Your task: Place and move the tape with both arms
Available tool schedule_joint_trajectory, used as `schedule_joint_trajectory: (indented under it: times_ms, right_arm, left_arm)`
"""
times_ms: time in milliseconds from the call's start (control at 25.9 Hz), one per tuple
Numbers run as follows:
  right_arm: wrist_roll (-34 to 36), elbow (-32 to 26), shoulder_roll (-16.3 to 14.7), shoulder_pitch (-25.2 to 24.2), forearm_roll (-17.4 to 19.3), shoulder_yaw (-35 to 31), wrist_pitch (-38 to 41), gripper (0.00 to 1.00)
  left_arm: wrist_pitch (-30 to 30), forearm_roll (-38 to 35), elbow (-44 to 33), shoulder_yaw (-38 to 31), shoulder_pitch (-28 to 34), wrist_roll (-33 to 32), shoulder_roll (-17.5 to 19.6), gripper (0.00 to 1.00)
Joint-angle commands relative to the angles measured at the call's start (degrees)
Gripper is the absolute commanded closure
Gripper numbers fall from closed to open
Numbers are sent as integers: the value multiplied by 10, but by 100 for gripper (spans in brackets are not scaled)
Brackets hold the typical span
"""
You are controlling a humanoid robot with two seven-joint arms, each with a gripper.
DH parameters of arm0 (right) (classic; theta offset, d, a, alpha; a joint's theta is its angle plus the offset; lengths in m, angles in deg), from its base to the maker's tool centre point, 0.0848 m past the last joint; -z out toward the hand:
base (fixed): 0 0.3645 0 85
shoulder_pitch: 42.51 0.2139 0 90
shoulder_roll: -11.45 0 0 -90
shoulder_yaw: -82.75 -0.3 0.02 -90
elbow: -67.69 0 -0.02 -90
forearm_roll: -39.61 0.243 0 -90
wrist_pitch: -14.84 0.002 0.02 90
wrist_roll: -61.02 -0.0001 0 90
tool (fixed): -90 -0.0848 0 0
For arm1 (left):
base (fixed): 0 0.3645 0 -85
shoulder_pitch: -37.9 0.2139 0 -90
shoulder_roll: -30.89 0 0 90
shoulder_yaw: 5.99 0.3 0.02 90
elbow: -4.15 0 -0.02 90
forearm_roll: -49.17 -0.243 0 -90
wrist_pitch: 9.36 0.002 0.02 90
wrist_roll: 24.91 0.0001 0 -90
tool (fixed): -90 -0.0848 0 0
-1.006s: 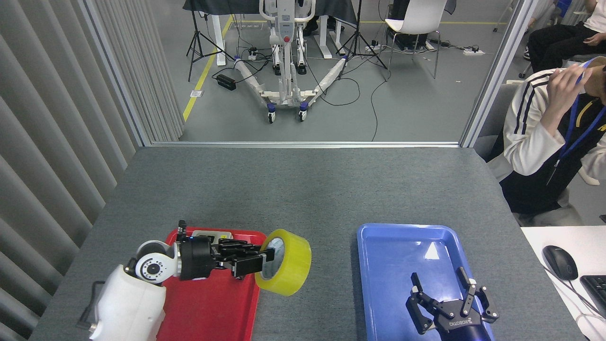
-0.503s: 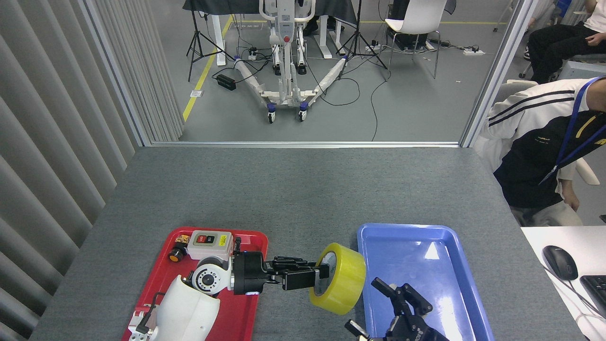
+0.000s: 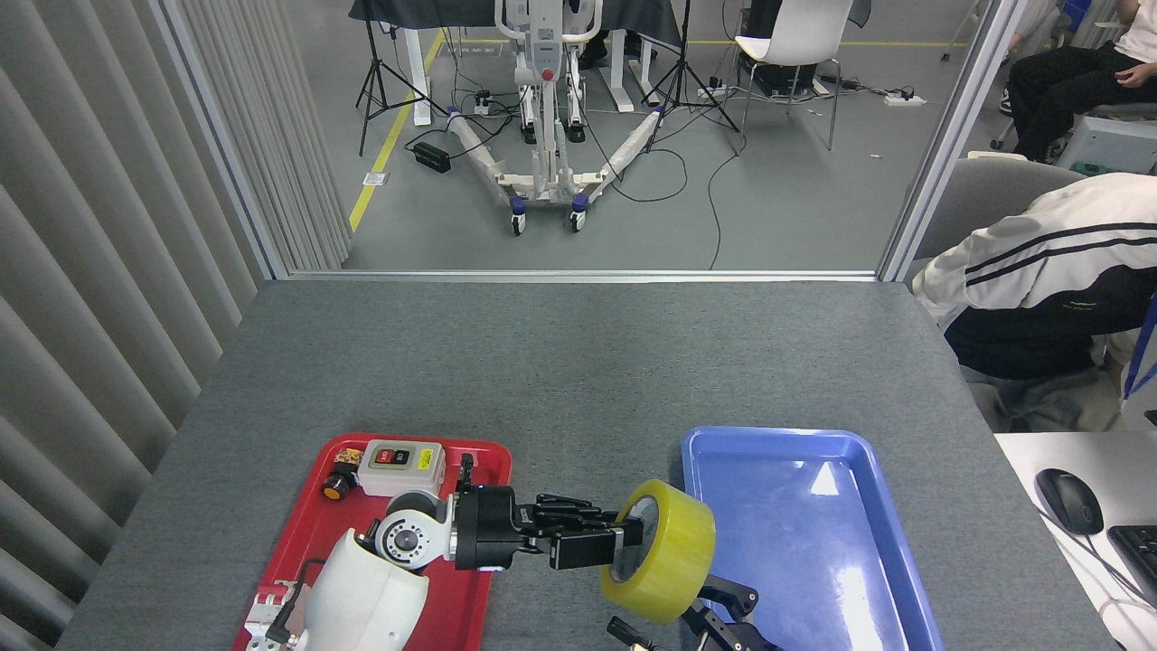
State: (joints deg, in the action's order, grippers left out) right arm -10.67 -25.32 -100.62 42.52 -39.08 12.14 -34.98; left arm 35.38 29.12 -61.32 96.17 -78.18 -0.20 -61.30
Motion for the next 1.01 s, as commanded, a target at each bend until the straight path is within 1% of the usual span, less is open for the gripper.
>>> schedule_joint_trajectory:
  times_ms: [0,39,77,116,193,232,271,348,387,464,503,580,657,696,773,851,890,967]
  right_arm:
    - [6,-2,-1,-3,-3,-3,-47,100]
    - [8,-2,-2,-2,-2,-4,-58,100]
    - [8,-2,-3,-2,-1,-7,-63,100]
    - [11,-2,-3,-1,0,-9,-68,100]
    - [16,-3,-5,-2,-1,-19,-78,100]
    - [16,-3,-6,-2,-3,-22,-91,100]
    - [16,-2,-5,-2,-5,-24,-112,100]
    - [4,-2,-1,-2,-13,-27,-194,100]
    - [-13,1,0,-2,-18,-34,-244,100]
    - [-69,5,-3,-2,-16,-74,-311,100]
    - [-109,6,-5,-1,-11,-93,-329,100]
    - [-216,6,-8,4,11,-117,-338,100]
    - [-355,5,-8,16,38,-124,-342,100]
    - [-432,5,-7,34,51,-124,-349,100]
    - [-557,1,-10,58,93,-124,-369,100]
    - [-650,2,-12,76,144,-124,-389,99]
    - [-676,2,-11,80,159,-124,-400,97]
    - [-702,2,-12,85,193,-125,-433,95]
  left_arm:
    - [3,0,-2,3,5,10,0,100]
    - [3,0,-2,3,5,10,0,100]
    - [3,0,-2,2,5,11,0,94]
    - [3,1,-1,-1,5,13,-1,71]
    - [3,12,3,-13,2,31,-2,20]
    - [3,26,3,-20,1,41,-1,0]
    - [3,32,2,-25,1,43,1,0]
    - [3,34,4,-28,1,43,5,0]
    - [3,38,4,-31,0,44,7,0]
    - [3,43,4,-44,1,53,18,0]
    - [3,49,3,-53,3,64,33,0]
    - [3,48,0,-73,10,110,67,0]
    - [3,19,0,-79,26,167,85,1]
    - [3,-18,-2,-81,29,212,98,1]
    - [3,-116,-18,-81,39,331,127,1]
    - [3,-230,-80,-78,76,445,155,1]
    - [34,-285,-118,-74,98,485,160,1]
    - [193,-409,-197,-40,143,540,161,1]
